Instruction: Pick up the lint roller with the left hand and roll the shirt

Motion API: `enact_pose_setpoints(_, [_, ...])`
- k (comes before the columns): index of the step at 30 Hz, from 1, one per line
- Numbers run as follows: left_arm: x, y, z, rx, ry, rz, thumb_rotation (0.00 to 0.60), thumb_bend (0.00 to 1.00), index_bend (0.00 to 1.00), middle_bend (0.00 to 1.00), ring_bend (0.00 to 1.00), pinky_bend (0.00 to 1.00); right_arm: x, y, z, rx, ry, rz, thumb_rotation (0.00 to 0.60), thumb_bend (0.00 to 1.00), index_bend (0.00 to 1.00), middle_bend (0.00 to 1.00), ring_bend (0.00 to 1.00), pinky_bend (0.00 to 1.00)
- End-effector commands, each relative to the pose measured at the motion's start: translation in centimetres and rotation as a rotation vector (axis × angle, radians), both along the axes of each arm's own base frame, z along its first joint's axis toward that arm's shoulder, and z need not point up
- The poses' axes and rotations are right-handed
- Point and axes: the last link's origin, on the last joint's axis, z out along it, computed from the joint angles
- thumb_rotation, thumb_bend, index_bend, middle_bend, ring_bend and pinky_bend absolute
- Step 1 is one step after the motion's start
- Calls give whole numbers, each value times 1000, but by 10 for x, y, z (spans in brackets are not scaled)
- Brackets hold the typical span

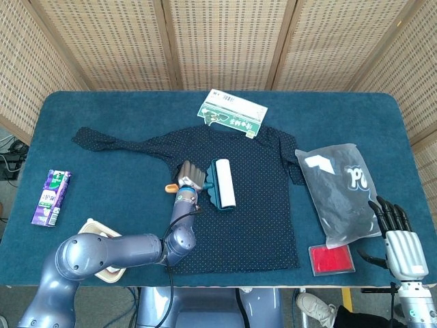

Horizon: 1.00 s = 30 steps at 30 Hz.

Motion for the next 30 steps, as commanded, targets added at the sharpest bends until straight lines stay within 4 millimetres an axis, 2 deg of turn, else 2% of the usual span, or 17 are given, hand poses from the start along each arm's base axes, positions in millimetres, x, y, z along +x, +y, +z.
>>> enact_pose_setpoints(1, [-12,3,11,18,13,9,600,726,889,900,704,653,1,1,-1,3,3,6,600,113,0,0,0,0])
enact_pose_setpoints(5, [-30,3,28,31,26,12,600,725,889,900,704,653,4,2,-3,8,8,15,600,112,0,0,0,0])
enact_pose_setpoints(9, [-59,-1,51,38,38,17,600,723,890,900,704,652,8,4,-6,16,15,30,600,112,0,0,0,0])
enact_pose_setpoints(20, [-109,-6,88,76,14,35,600,689,891,891,703,629,17,9,-11,31,23,60,600,113,0,0,0,0])
enact_pose_setpoints(23, [-117,-7,101,97,-1,5,600,636,882,853,681,593,19,10,-12,32,25,67,600,113,0,0,0,0])
enact_pose_setpoints(26, [-121,-7,110,114,-22,-30,600,499,748,719,595,495,20,11,-11,28,28,72,600,113,0,0,0,0])
enact_pose_setpoints(28, [-126,-9,117,131,-37,-62,600,432,551,518,437,401,22,12,-10,24,30,80,600,113,0,0,0,0])
enact_pose_setpoints(30, [-129,-10,118,135,-40,-73,600,384,414,365,275,323,22,13,-10,25,30,82,600,112,0,0,0,0])
